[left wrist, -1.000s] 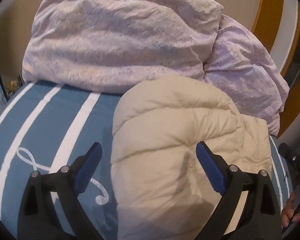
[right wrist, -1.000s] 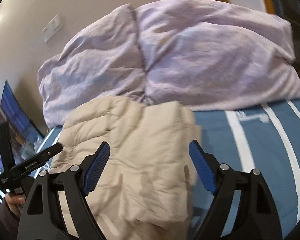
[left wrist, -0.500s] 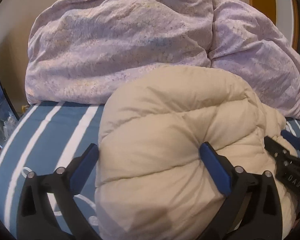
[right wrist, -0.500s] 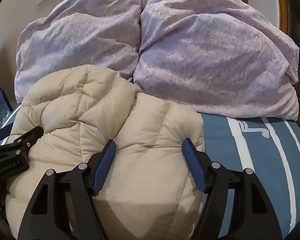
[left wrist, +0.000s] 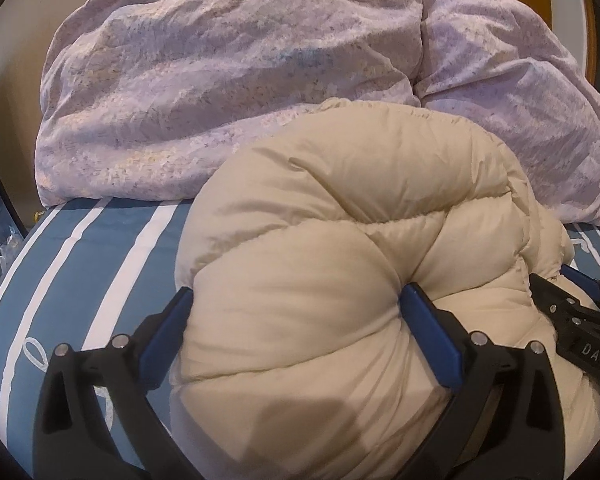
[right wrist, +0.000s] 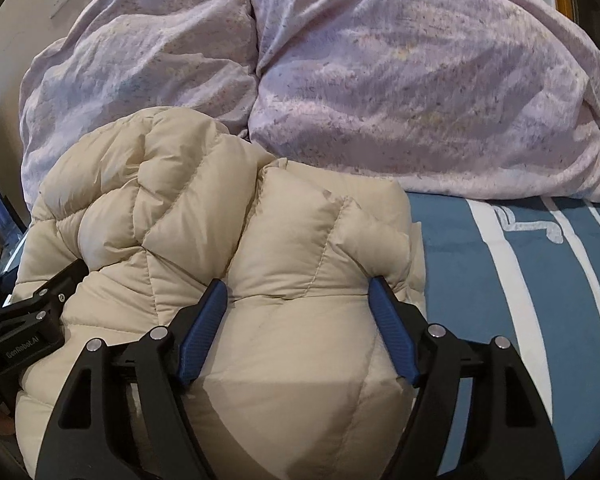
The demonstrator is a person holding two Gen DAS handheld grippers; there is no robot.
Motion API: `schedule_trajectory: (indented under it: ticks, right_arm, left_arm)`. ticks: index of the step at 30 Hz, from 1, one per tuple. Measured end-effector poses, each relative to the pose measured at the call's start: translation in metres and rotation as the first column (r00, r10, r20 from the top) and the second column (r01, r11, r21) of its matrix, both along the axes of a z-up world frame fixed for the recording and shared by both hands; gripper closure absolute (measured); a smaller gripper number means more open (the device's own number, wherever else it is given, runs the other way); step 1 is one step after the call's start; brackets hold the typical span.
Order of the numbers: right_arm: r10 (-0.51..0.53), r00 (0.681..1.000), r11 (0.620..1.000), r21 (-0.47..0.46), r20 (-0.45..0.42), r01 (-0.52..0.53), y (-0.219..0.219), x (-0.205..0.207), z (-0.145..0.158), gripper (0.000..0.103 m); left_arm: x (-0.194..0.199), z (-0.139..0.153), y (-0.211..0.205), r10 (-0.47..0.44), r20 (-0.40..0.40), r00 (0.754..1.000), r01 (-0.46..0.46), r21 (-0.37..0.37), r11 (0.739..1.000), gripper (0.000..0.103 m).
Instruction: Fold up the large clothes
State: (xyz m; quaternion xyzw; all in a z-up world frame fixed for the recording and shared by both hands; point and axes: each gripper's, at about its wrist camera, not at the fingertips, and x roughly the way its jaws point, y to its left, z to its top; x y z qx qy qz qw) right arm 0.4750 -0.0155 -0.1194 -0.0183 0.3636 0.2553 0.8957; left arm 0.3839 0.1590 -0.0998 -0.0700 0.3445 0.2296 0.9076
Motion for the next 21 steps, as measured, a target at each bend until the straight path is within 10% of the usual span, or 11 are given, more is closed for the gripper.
schedule_trajectory:
  ticks: [21]
  right_arm:
    - [-0.015,0.999,1.0,0.004,-0.041,0.015,0.004,0.011,-0.005,0.027]
  left_arm:
    - [0.014,-0.015,0.01,-0.01,-0.026,1.0,0.009,-0.049,0.999,0.002]
